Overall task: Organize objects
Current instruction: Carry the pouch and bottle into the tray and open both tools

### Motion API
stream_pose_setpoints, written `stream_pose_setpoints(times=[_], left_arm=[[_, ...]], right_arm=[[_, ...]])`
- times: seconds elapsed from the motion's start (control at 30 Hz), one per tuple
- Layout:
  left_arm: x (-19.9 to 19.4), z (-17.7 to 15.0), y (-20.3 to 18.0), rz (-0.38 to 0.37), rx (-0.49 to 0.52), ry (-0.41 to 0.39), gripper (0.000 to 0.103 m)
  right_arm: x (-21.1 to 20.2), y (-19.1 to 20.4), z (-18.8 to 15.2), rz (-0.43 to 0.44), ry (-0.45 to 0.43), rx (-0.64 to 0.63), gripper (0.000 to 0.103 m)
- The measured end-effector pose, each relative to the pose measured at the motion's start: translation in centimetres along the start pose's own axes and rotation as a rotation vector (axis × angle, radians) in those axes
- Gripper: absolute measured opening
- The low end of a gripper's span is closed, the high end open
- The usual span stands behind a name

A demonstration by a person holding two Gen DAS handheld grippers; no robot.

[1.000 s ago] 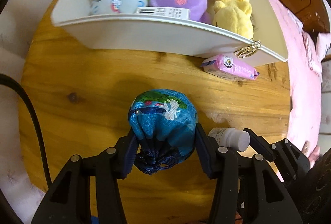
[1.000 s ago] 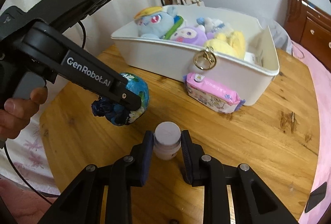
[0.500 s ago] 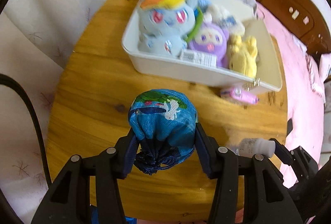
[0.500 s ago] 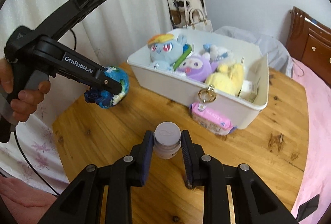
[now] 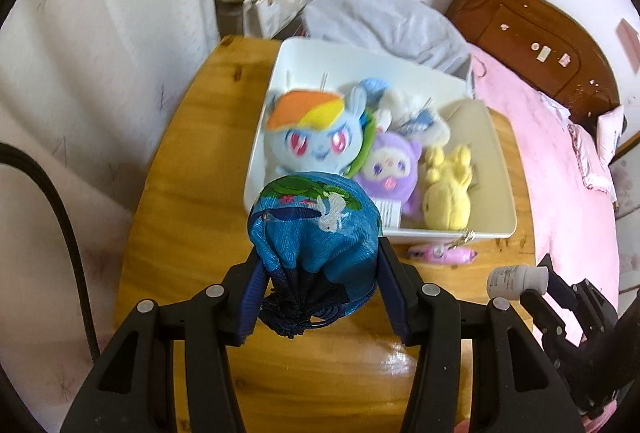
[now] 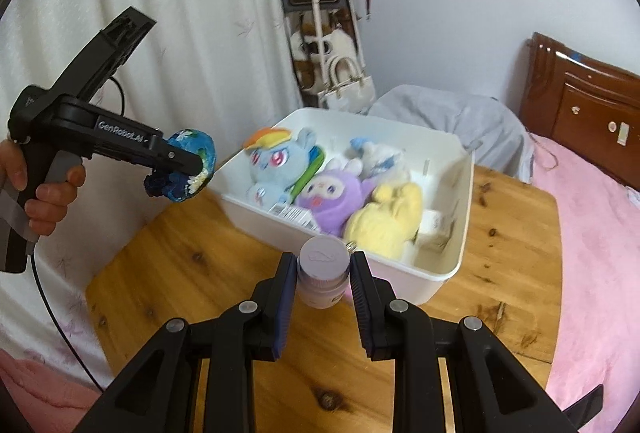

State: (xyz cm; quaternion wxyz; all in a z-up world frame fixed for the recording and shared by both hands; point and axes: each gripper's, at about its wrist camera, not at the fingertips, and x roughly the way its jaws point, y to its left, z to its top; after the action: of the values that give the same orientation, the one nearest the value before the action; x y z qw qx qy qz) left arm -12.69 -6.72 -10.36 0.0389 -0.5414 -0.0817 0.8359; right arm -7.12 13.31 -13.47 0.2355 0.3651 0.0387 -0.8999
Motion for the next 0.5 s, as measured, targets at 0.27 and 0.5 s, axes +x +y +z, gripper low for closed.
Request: stream_pose_setpoints(times=[0.27,0.5], left_arm=[[1.5,2.6,-1.4,-0.021,0.080,0.000,0.055],[3.7,4.4,-2.9,-0.032,0.127,0.024,0.055]], right_arm=[[0.9,-1.7,1.3,-0.055,-0.052,0.061,0.027],[2.4,-2.7,2.0,-0.103,-0.082,0.096,0.027]])
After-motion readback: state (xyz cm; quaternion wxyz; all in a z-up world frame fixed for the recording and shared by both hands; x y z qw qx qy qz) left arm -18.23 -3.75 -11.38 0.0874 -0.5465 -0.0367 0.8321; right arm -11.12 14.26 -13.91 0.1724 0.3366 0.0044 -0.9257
